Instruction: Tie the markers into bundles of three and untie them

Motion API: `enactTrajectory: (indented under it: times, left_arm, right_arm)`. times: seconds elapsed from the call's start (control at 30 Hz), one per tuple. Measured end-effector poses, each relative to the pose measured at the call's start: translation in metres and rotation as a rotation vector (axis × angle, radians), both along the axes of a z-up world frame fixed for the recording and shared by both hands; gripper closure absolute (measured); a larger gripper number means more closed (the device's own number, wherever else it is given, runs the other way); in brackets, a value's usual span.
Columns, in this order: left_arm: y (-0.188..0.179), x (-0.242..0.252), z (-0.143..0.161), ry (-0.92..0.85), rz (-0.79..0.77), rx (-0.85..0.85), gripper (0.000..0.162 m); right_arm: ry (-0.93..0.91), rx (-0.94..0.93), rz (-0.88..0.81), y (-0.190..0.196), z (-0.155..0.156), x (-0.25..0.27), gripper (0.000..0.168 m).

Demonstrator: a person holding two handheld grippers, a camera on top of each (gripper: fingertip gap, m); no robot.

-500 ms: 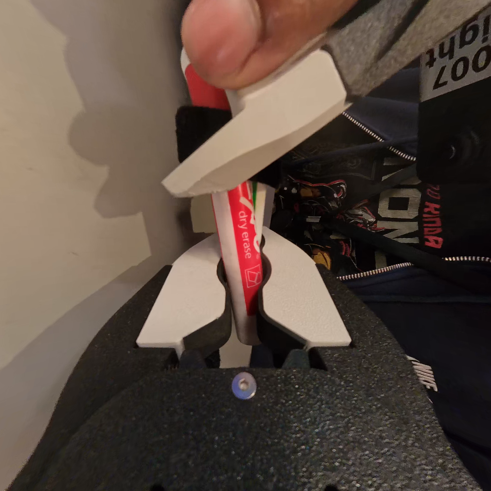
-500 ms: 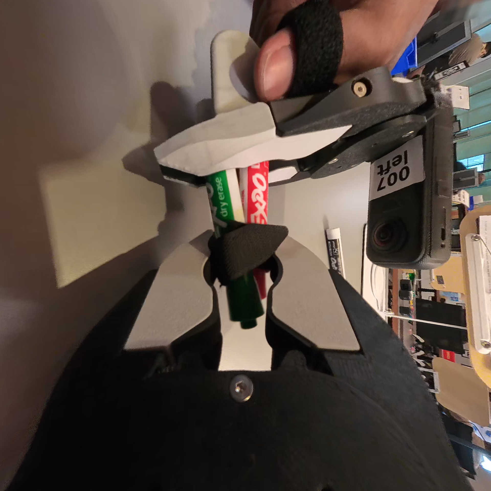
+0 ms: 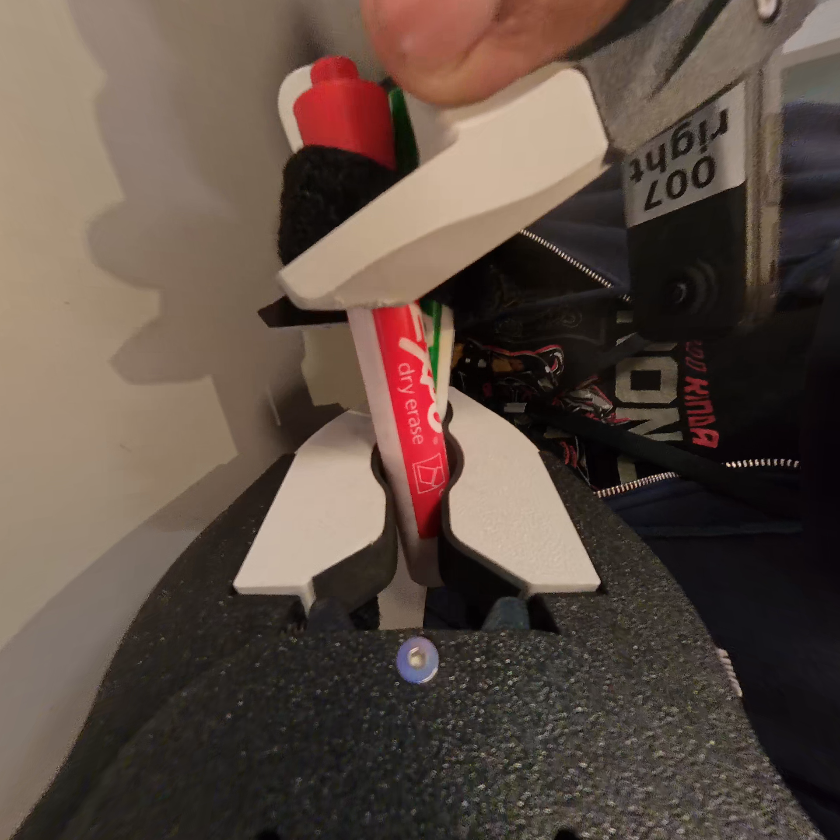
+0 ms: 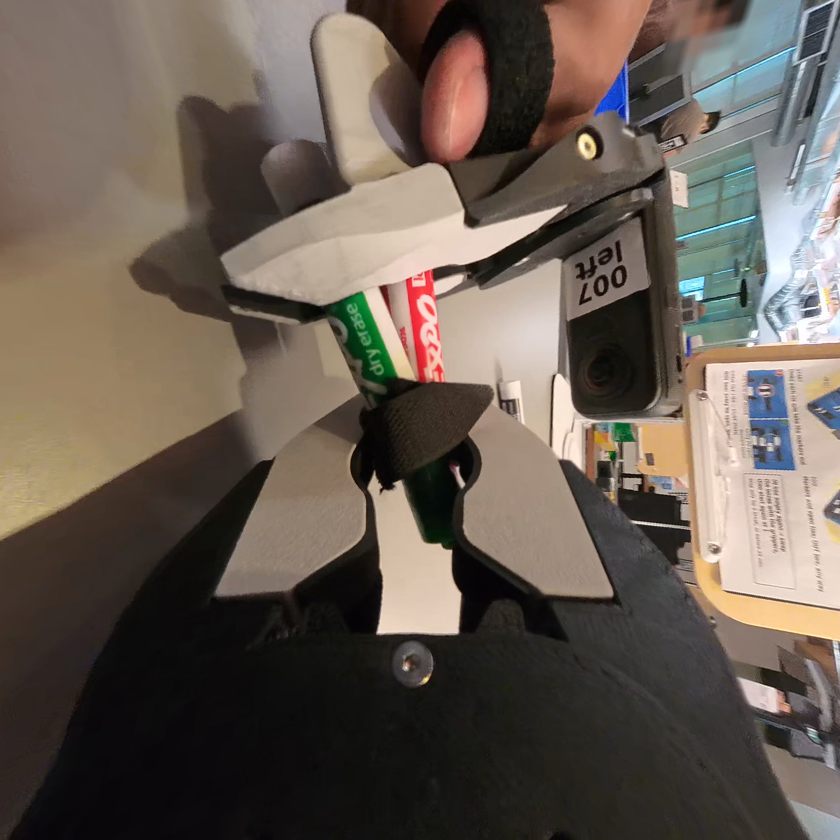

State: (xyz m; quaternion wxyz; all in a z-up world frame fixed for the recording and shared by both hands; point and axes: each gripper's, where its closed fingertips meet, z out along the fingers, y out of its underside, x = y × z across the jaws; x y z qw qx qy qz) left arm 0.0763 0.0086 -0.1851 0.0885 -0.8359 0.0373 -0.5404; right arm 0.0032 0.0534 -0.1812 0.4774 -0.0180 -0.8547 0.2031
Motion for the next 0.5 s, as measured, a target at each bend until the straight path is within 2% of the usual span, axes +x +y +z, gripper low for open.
enactTrajectory:
  times: [0.23,0.5]
  left_arm:
    - [0.013,0.007,0.006,-0.139,0.17,0.011,0.147]
    - [0.024,0.005,0.014,-0.255,0.337,0.122,0.147]
  right_arm:
    - [0.06,-0.022,-0.008,0.001,0.006,-0.005,0.122]
    - [-0.013,-0.158,-0.001,0.004,0.011,-0.003,0.103]
